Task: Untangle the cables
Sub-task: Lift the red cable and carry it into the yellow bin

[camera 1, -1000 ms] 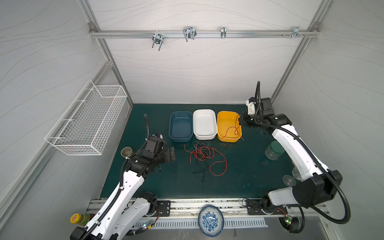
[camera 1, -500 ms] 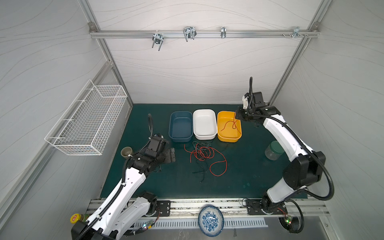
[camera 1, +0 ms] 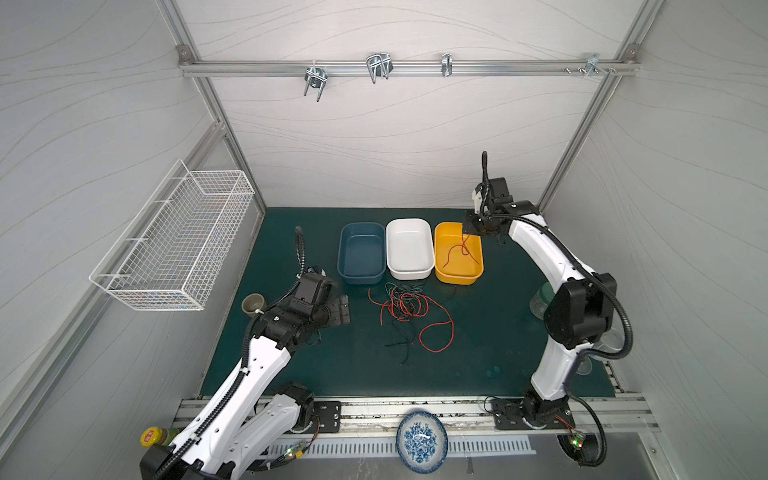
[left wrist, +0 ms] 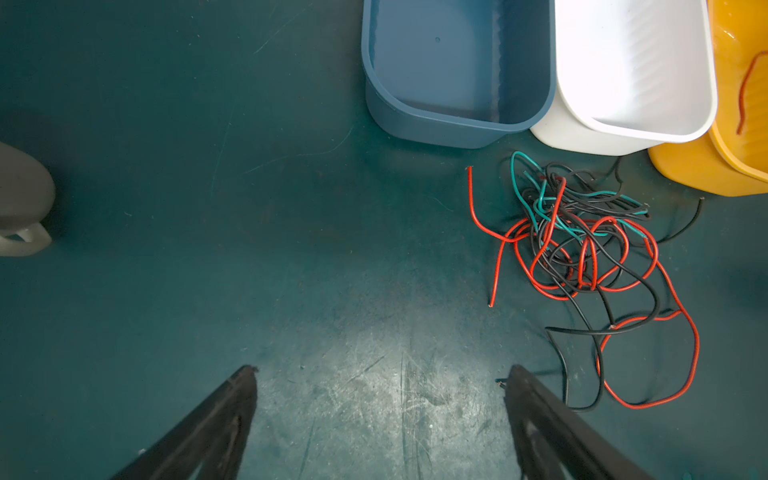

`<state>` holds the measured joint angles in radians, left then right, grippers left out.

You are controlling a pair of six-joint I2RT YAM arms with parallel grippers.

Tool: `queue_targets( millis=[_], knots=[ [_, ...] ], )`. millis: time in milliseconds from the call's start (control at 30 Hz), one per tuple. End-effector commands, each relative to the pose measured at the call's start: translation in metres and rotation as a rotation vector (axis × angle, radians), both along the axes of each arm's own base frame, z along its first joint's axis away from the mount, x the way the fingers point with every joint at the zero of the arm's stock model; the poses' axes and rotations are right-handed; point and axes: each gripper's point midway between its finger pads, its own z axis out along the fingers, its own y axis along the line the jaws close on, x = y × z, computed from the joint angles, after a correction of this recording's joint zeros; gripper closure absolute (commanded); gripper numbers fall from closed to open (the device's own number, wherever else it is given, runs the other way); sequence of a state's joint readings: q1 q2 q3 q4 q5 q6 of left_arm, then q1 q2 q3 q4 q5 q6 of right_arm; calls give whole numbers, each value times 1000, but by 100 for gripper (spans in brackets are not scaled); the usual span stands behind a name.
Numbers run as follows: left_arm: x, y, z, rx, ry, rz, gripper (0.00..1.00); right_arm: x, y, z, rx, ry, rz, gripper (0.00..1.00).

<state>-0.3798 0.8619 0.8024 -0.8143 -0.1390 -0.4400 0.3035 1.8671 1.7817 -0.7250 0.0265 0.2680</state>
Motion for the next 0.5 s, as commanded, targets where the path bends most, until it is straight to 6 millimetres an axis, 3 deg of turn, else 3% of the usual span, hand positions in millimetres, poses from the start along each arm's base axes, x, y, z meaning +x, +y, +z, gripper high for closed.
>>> queue_targets(
  millis=[0,467],
  knots=[
    [6,-2,17,1,-47,-9,6,4,-4,-12,-46,40,23,100],
    [6,-4,15,12,-30,-19,7,4,-3,-77,-75,178,22,100]
  ],
)
